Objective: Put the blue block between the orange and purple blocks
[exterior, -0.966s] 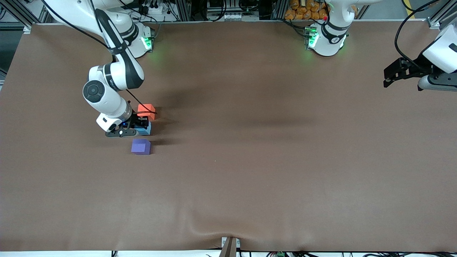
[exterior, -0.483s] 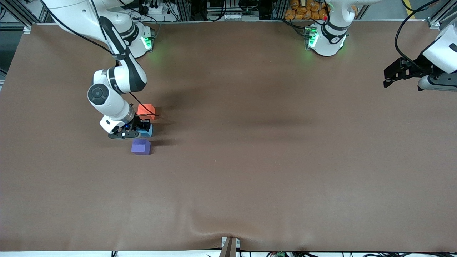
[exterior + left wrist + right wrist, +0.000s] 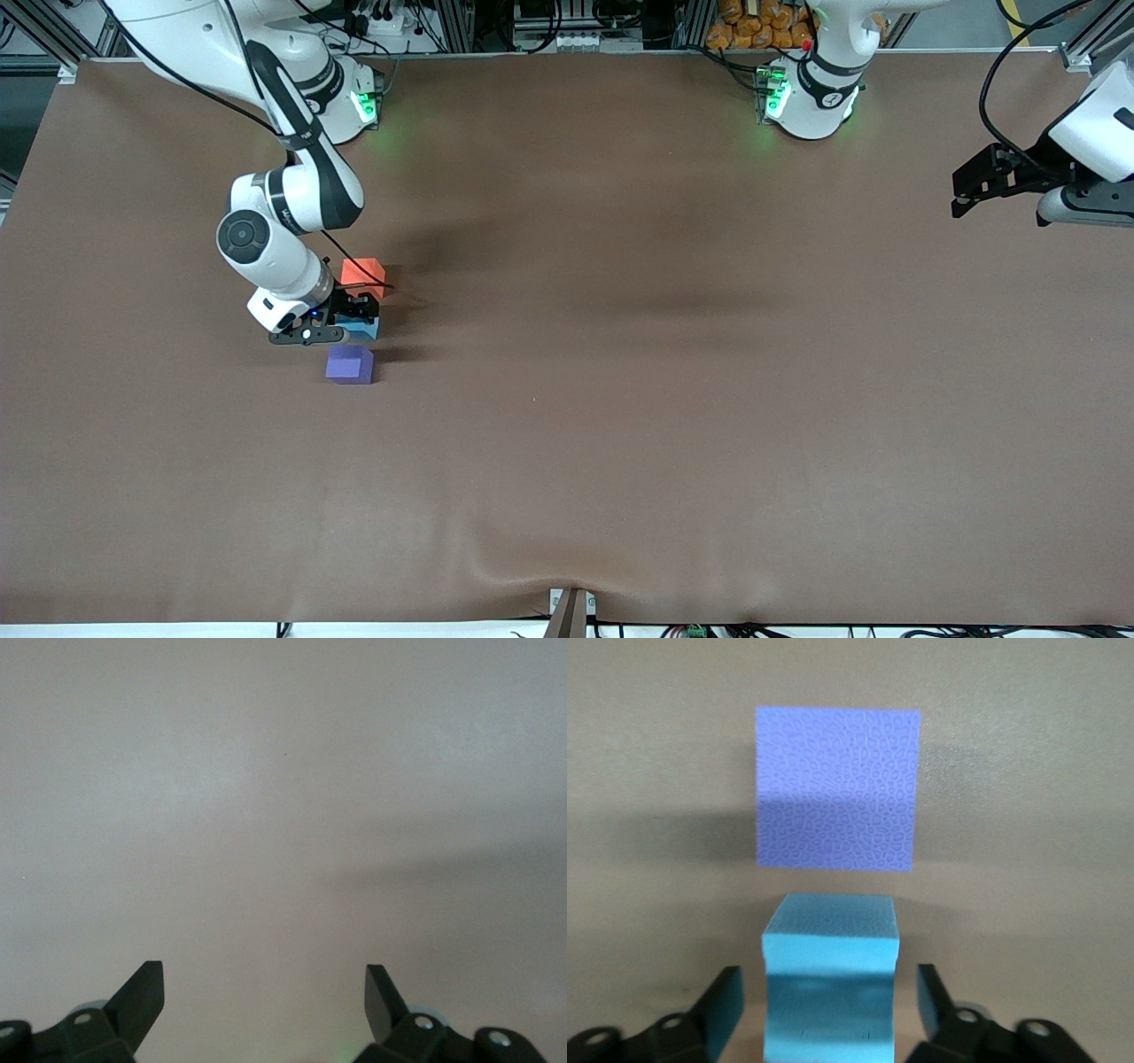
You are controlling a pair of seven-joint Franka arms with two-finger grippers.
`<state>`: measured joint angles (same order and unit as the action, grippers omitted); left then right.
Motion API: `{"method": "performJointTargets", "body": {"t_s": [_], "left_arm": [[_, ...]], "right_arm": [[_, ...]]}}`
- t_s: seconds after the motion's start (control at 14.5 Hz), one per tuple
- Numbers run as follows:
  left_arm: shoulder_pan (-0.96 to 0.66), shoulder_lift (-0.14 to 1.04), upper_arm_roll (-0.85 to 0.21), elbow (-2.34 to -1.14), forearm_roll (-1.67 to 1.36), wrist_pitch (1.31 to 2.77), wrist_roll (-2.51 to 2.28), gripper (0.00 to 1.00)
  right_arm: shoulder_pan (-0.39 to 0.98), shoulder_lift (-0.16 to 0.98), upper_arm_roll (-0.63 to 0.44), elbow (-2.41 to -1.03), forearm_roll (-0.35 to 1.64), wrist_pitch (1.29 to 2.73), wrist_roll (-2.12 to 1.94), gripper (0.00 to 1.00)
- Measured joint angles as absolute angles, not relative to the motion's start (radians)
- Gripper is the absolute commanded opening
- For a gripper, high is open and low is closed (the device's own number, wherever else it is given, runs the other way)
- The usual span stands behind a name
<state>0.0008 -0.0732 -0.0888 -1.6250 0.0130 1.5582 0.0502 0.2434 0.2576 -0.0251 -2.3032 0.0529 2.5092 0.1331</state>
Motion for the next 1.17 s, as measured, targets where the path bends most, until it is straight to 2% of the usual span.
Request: {"method": "performJointTargets", "body": {"t_s": [0.28, 0.48, 0.69, 0.9, 1.17], "left_arm": [[0.001, -0.073, -0.089, -1.625, 0.013, 1.558, 0.050, 1.00], [0.000, -0.073, -0.090, -1.624, 0.013, 1.558, 0.050, 1.00], [0.000, -0.073, -0.090, -1.623, 0.013, 1.558, 0.050, 1.00], [0.000, -0.073, -0.090, -1.623, 0.013, 1.558, 0.050, 1.00], [0.000, -0.073, -0.090, -1.623, 0.013, 1.558, 0.050, 1.00]], "right_arm": [[0.231, 0.167, -0.032, -2.082, 0.053, 2.137, 0.133, 1.00], [0.198, 0.140, -0.037, -1.832, 0.053, 1.830, 0.131, 1.00], [0.142, 0.141, -0.039, -1.598, 0.052, 1.605, 0.129, 1.00], [0.088, 0.143, -0.041, -1.473, 0.045, 1.494, 0.113, 1.00], [0.058, 0.142, -0.042, -1.395, 0.001, 1.407, 0.017, 1.00]]}}
